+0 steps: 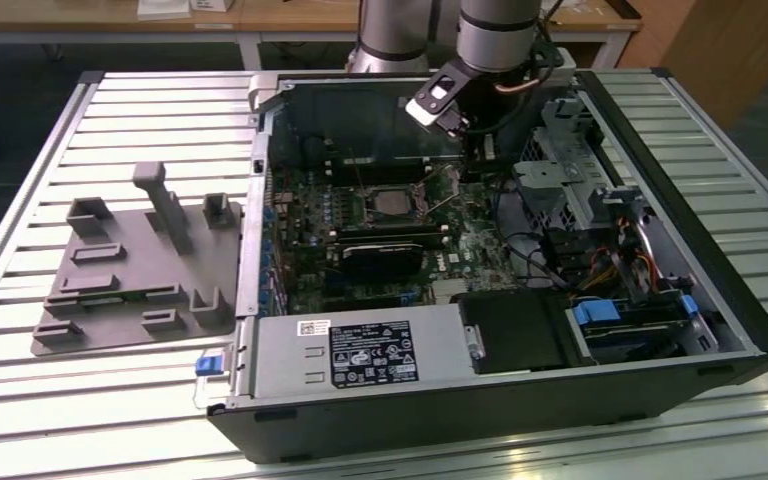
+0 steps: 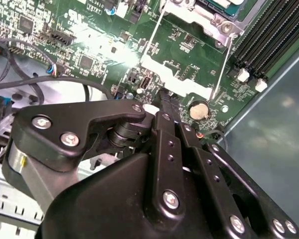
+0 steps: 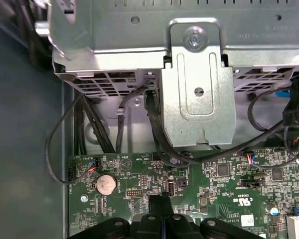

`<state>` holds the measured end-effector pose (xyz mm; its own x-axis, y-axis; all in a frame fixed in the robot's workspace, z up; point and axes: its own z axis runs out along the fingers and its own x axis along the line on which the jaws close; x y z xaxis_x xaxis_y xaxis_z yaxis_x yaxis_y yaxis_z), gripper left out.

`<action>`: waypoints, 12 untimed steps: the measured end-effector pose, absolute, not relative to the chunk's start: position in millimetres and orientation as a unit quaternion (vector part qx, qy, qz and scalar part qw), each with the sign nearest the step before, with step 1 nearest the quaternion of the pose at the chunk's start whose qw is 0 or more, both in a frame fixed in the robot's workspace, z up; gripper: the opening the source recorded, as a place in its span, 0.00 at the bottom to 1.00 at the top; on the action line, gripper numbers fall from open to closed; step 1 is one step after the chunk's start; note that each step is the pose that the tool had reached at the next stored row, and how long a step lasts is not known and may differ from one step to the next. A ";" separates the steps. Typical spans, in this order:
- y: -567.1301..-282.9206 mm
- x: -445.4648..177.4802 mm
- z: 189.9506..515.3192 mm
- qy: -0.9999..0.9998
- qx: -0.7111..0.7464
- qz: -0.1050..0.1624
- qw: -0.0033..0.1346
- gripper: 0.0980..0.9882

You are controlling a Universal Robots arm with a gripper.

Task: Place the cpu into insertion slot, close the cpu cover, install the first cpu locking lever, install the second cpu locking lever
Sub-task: 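Close the cpu cover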

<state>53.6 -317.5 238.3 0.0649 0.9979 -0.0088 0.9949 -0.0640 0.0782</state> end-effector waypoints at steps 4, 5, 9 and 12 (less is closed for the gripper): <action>-317.5 53.7 234.1 0.679 0.733 0.022 0.030 0.00; -317.5 53.7 233.8 0.679 0.733 0.022 0.030 0.00; -317.5 53.7 233.5 0.679 0.733 0.023 0.029 0.00; -317.5 53.7 233.4 0.679 0.734 0.024 0.029 0.00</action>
